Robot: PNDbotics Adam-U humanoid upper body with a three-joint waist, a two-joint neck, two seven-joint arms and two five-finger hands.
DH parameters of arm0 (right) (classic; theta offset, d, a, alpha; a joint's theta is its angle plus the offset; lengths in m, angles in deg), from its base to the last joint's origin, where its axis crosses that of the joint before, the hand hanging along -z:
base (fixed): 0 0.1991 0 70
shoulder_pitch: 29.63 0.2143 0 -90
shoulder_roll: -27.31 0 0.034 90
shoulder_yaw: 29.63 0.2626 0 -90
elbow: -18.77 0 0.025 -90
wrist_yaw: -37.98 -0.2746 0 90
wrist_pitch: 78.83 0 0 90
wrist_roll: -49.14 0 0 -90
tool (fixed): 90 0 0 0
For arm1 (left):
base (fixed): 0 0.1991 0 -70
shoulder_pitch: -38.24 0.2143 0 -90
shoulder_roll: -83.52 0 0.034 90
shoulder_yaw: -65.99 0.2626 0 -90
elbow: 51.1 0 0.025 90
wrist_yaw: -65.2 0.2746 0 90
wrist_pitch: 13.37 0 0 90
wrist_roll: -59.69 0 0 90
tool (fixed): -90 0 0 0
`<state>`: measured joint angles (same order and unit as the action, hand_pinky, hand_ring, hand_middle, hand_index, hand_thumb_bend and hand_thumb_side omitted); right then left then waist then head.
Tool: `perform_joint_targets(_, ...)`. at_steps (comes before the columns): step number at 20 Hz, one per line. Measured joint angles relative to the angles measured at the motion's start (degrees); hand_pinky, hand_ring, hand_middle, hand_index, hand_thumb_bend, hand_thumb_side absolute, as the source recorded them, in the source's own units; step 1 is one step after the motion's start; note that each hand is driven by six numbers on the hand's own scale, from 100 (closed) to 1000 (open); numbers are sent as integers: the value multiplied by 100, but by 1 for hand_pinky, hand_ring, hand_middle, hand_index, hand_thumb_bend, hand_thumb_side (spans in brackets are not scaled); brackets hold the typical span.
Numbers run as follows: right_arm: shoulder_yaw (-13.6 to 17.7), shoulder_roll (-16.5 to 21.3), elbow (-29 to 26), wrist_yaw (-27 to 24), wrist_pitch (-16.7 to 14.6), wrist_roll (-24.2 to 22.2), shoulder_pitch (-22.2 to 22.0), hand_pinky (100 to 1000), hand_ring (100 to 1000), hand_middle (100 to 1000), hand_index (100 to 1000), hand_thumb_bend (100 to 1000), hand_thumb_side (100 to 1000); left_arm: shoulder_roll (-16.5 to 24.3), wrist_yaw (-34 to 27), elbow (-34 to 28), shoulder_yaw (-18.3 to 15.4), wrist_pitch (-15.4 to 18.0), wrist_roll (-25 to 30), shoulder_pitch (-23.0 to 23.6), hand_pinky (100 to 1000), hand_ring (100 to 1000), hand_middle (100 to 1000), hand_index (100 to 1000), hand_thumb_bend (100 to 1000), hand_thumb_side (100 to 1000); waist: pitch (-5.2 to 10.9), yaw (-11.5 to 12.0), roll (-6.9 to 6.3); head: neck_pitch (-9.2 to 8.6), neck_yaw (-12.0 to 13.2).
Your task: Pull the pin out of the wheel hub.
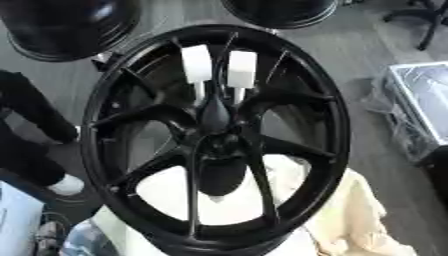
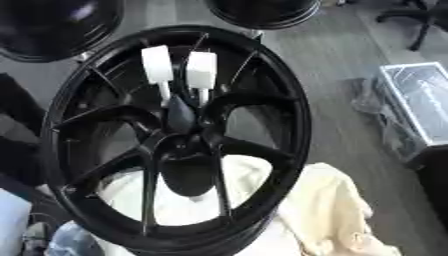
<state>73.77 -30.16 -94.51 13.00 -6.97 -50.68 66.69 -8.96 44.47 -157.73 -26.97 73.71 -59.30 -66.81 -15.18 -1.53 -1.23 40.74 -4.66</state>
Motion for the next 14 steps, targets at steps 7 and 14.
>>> perform_joint_targets(7,-680,1387,-36,155,-604,-279,534,969,900,849,883,100,186,134,1,3,8,-32,-4,44,649,641,610,711,138,808,-2,60,56,4,-56)
perform_joint_targets(14,-1434,1969,-56,793,-709,-445,1527,946,891,844,880,100,139,188,0,34,71,-68,22,41,648,641,609,711,137,815,-82,227,114,6,-213)
